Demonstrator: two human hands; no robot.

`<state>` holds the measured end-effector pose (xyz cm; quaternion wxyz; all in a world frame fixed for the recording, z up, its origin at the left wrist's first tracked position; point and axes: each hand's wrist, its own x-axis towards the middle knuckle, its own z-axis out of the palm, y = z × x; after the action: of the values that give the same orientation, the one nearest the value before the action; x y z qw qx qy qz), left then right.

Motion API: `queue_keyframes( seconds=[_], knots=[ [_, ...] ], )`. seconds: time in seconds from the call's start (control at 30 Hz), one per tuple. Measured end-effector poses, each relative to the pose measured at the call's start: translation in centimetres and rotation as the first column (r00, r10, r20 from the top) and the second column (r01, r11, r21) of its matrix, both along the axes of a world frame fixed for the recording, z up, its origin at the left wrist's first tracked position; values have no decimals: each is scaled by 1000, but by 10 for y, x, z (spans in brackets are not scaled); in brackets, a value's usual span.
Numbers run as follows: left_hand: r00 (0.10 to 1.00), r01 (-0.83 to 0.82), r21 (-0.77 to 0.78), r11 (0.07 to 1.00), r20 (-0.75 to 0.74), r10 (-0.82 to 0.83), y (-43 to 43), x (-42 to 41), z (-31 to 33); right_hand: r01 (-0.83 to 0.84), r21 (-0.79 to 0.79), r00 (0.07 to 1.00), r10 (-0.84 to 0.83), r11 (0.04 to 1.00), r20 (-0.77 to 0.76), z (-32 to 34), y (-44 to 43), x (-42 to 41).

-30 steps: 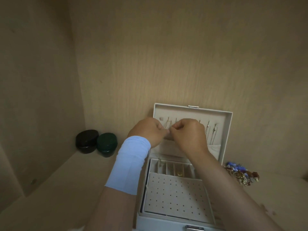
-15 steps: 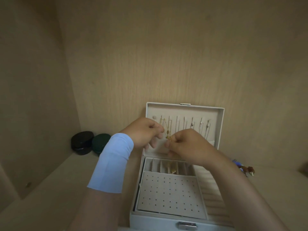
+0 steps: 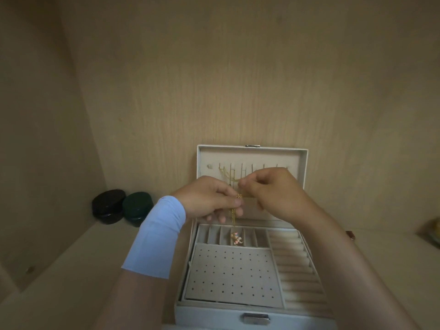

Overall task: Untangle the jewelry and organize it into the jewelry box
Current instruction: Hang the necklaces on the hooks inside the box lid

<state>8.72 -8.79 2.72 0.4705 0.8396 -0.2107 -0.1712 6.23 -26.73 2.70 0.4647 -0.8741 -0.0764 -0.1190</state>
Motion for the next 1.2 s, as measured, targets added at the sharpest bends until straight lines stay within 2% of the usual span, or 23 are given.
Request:
queue_keyframes(
  seconds=[0.1,0.17,0.27,0.37,0.47,0.6,0.7,1.0,1.2],
  knots=[
    [993,-77,-37,996,84,80,2,0,5,-73,-75,974,55,995,-219,-3,2,-3],
    [982,-128,-64,990,128,136,2,0,8,-151,-126,955,112,980,-275,-7,7,-6],
    [967,-149,-79,986,194,162,1,0,9,-200,-28,955,189,979,-231,-12,15,-7],
    [953,-171,-109,979,235,193,6,0,11,-113,-57,986,105,992,-130,-12,15,-2],
    [912,-280,29,960,322,256,15,4,9,-24,-143,1000,23,989,-13,-9,13,2],
    [888,-347,218,912,389,245,18,8,2,27,-150,996,-14,988,87,0,16,6],
    [893,-337,341,877,411,183,12,7,-1,26,-108,994,-15,994,104,10,20,13],
    [873,-368,544,754,480,80,9,13,-9,69,-117,987,-51,991,153,27,34,38],
    [881,-370,585,721,467,73,4,14,-12,54,-143,990,-35,988,133,14,39,43]
  ],
)
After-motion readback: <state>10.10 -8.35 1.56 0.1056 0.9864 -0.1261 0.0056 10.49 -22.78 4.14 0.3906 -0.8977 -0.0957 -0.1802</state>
